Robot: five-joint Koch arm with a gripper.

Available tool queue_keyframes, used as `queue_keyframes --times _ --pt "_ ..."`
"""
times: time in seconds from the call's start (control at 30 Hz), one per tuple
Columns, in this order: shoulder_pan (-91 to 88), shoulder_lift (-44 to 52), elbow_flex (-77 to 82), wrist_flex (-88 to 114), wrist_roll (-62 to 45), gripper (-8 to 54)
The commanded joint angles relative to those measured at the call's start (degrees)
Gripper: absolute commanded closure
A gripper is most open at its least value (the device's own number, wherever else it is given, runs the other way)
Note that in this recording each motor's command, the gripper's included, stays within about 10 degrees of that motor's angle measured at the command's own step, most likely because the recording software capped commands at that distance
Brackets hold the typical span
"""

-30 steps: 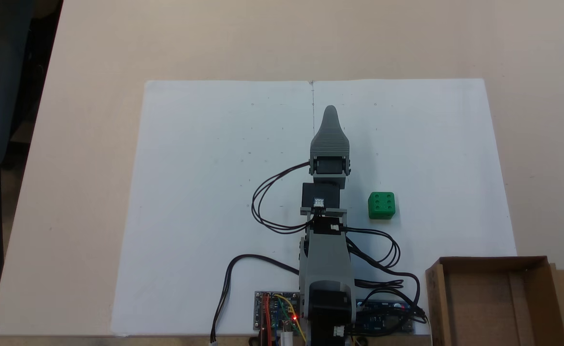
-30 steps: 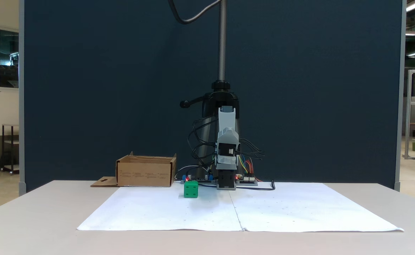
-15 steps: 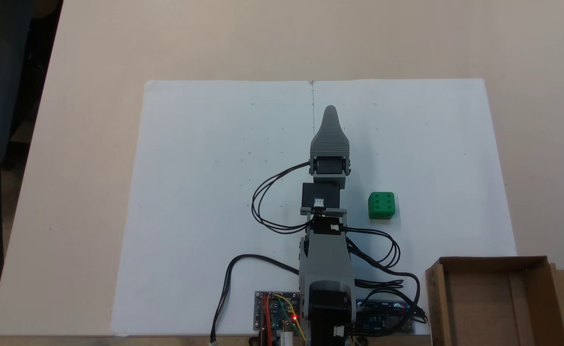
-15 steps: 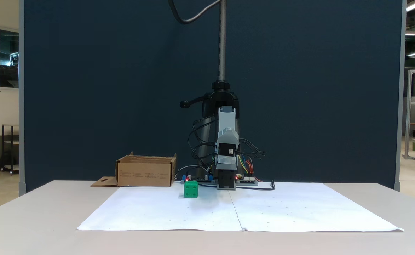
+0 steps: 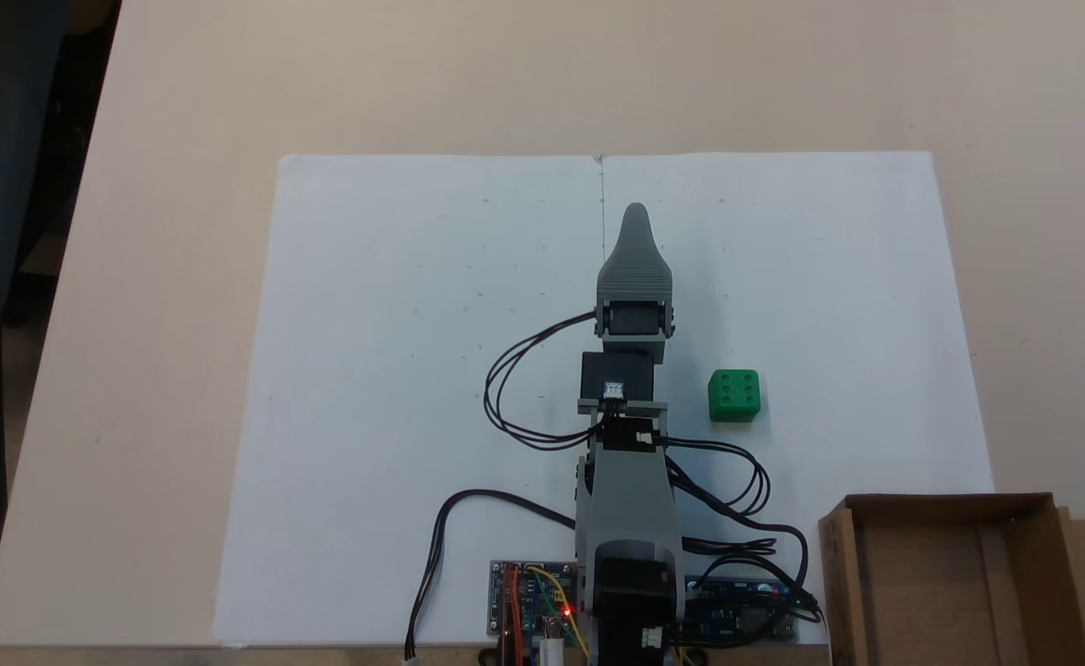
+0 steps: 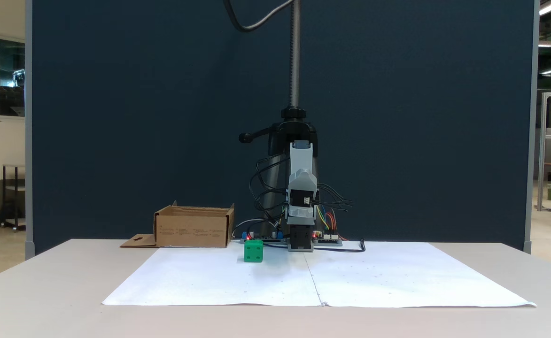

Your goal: Grasp a green dice and put it in the bin.

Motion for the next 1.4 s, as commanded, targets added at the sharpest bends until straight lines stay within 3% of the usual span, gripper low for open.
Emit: queue_keyframes --times 0.0,0.4,0.6,1.1,1.37 --pt "0.6 6.3 3.7 -0.6 -2.3 3.3" --pt "1.1 6.3 3.7 -1.1 -2.5 1.1" --pt "0.4 6.3 0.7 0.5 -2.5 3.3" --pt "1.3 6.7 -27.6 58.8 0.3 0.4" --pt "5.9 6.7 -41.2 87.1 7.7 -0.1"
